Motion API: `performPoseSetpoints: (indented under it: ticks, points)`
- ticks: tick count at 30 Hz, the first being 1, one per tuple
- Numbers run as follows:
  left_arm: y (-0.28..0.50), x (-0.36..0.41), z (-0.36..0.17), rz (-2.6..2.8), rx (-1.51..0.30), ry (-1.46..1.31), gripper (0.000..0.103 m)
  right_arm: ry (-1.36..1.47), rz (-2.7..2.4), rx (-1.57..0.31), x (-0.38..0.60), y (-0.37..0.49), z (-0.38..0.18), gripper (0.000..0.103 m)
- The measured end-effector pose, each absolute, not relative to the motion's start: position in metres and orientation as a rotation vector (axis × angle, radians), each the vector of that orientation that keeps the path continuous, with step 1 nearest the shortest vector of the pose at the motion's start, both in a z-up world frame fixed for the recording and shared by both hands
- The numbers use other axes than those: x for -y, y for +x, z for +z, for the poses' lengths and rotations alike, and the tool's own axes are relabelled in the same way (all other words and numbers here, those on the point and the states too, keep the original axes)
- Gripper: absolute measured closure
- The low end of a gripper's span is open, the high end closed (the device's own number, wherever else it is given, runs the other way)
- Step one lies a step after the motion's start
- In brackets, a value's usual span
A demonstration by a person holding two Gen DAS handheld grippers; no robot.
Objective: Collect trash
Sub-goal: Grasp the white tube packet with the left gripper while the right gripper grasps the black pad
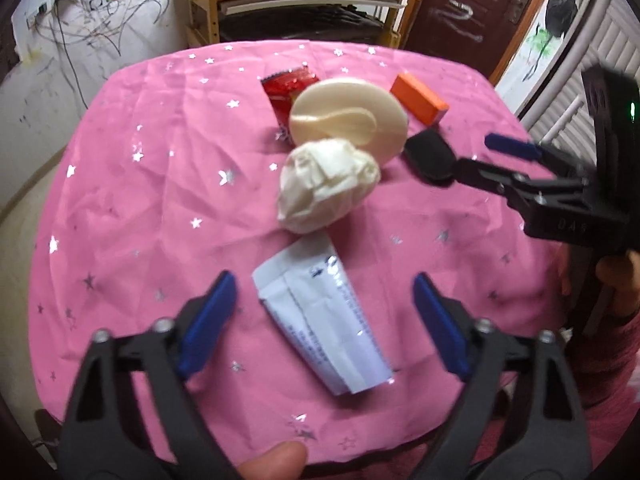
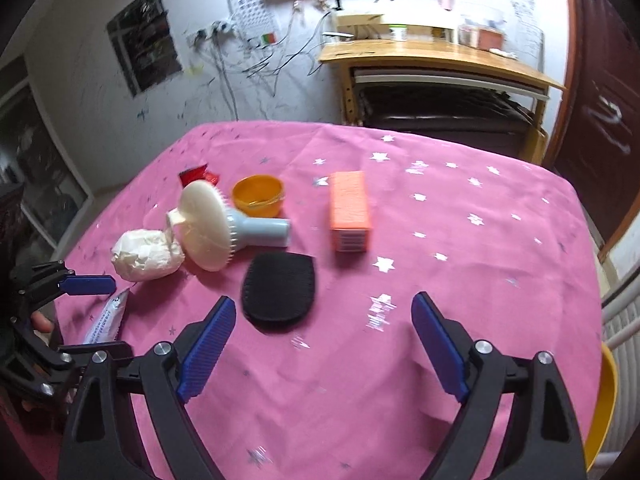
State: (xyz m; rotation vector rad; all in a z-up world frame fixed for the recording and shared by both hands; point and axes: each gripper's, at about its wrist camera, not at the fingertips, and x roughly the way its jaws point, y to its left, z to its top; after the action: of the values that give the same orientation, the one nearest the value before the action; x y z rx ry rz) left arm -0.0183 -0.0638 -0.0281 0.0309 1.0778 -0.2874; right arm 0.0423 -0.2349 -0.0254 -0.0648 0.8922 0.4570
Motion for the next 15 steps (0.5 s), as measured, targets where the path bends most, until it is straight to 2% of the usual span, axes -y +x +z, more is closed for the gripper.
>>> performPoseSetpoints:
  ticks: [1,4,5,8,15]
  points:
    - [-0.020,0.064,-0.028,-0.281,-1.070,0.047,0.028,-0.079,0.466,-0.897,0.227,0.044,-0.027,0.020]
    - [-0.024,0.065,-0.028,-0.283,-1.056,0.065,0.033,-0.114,0.470,-0.907,0.210,0.049,-0.031,0.020]
    - [-0.026,0.066,-0.027,-0.279,-1.050,0.070,0.041,-0.125,0.467,-0.914,0.206,0.051,-0.032,0.020]
    - [-0.031,0.062,-0.027,-0.267,-1.034,0.082,0.052,-0.148,0.452,-0.926,0.196,0.055,-0.036,0.020]
    - [-0.042,0.051,-0.026,-0.273,-1.015,0.071,0.060,-0.150,0.424,-0.944,0.189,0.066,-0.039,0.020]
